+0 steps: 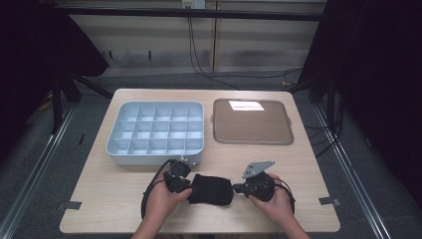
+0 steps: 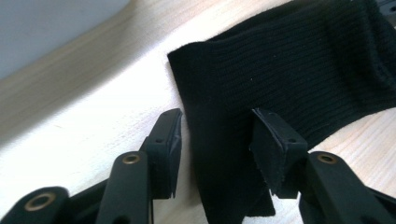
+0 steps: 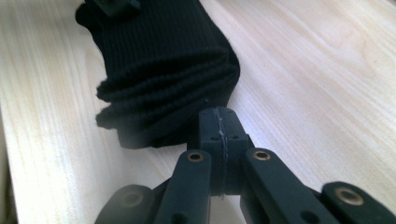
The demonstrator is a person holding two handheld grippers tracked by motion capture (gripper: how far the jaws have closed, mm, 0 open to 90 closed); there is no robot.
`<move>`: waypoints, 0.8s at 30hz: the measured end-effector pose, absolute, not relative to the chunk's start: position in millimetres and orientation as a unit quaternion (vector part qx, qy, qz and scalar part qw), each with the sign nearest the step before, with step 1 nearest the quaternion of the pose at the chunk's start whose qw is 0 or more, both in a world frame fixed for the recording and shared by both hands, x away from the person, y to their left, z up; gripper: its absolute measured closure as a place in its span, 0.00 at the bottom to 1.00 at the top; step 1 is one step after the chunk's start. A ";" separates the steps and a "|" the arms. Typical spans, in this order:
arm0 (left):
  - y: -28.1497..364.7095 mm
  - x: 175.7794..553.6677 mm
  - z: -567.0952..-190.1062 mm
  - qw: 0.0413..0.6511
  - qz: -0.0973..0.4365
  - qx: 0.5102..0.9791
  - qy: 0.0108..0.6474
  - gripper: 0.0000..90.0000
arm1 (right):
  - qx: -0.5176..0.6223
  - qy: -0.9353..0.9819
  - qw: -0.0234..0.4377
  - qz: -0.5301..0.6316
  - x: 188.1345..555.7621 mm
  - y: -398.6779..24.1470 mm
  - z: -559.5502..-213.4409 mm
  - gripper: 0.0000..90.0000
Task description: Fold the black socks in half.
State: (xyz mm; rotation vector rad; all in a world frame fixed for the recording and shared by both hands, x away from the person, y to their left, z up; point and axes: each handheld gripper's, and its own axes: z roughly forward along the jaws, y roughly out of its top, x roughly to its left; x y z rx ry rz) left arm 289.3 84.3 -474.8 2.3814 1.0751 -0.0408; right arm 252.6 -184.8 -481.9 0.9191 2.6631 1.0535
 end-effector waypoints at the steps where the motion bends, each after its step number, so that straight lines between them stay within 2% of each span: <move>1: 83.7 289.2 -475.3 0.259 -0.015 0.881 0.397 0.59 | 0.303 0.882 0.067 0.354 252.6 -185.4 -480.8 1.00; 6: 81.7 288.9 -475.7 0.257 -0.019 0.881 0.397 0.64 | 0.300 0.879 0.070 0.363 251.4 -183.8 -475.2 1.00; 13: 80.3 288.9 -474.1 0.257 -0.038 0.877 0.405 0.82 | 0.291 0.879 0.069 0.371 250.2 -178.9 -470.5 1.00; 24: 81.0 289.3 -466.6 0.258 -0.040 0.878 0.402 0.89 | 0.272 0.880 0.066 0.382 246.9 -167.2 -466.3 1.00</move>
